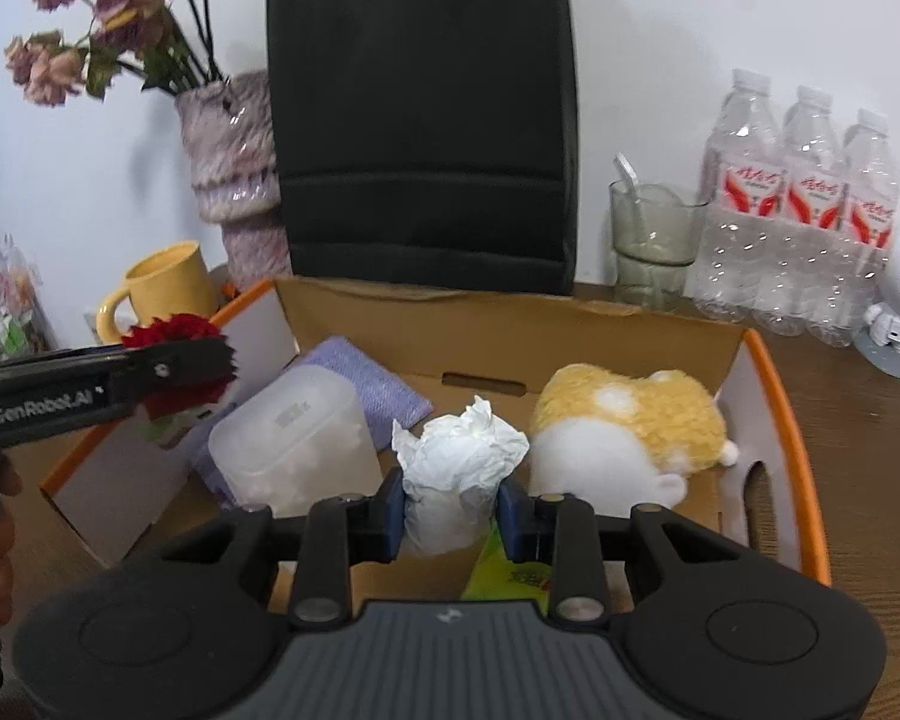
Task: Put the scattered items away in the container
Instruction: 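Drop the red flower and white tissue into the box, opening both tools, then grasp the blue snack packet with right tool while left grasps white lid, then place the blue packet and white lid into the box and release, then grasp the clear plastic bag with the right tool, then grasp the black carabiner with the left tool while the right tool holds the plastic bag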
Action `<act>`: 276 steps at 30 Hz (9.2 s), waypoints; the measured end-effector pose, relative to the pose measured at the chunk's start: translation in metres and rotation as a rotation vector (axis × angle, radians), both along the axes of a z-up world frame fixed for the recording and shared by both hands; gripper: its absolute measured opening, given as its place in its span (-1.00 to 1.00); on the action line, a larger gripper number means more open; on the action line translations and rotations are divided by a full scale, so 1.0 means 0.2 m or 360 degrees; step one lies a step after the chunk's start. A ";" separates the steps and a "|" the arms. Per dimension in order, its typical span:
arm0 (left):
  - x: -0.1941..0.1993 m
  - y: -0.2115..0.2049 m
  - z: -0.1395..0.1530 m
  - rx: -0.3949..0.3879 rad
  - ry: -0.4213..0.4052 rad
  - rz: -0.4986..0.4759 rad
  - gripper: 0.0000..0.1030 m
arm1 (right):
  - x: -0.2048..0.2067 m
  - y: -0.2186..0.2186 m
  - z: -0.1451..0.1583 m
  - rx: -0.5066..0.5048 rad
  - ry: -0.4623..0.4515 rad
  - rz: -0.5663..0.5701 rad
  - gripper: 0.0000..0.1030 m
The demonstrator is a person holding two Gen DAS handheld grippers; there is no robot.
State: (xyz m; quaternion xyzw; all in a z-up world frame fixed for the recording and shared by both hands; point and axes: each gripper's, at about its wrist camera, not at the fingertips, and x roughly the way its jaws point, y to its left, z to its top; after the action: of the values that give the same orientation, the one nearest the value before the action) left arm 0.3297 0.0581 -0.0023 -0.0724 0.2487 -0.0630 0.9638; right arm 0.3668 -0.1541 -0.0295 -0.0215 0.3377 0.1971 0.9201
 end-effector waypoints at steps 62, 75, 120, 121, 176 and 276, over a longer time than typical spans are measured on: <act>-0.61 0.18 -0.22 0.0232 0.0149 -0.0090 0.96 | -0.68 -0.57 -0.18 -0.0133 -0.0067 -0.0282 0.91; -0.59 0.10 -0.29 0.0329 0.0206 -0.0241 -0.03 | -0.67 -0.54 -0.24 -0.0119 -0.0009 -0.0251 0.45; -0.24 0.07 0.21 0.0063 -0.0280 -0.0124 -0.44 | -0.36 -0.17 0.24 0.0215 -0.0382 -0.0059 -0.68; -0.20 0.07 0.21 0.0054 -0.0271 -0.0110 -0.44 | -0.30 -0.15 0.24 0.0223 -0.0357 -0.0063 -0.68; -0.23 -0.01 0.15 0.0163 -0.0224 -0.0058 1.00 | -0.12 -0.10 0.17 -0.0012 -0.0179 -0.0165 0.83; -0.99 -0.26 -0.28 0.0323 0.0197 -0.0364 -0.50 | -1.17 -0.09 -0.09 0.0002 -0.0210 0.0096 -0.25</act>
State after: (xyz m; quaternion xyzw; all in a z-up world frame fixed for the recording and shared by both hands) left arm 0.1320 0.0069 -0.0586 0.0504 0.3194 -0.1424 0.9355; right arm 0.1326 -0.1727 -0.0484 -0.0442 0.2754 0.2231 0.9340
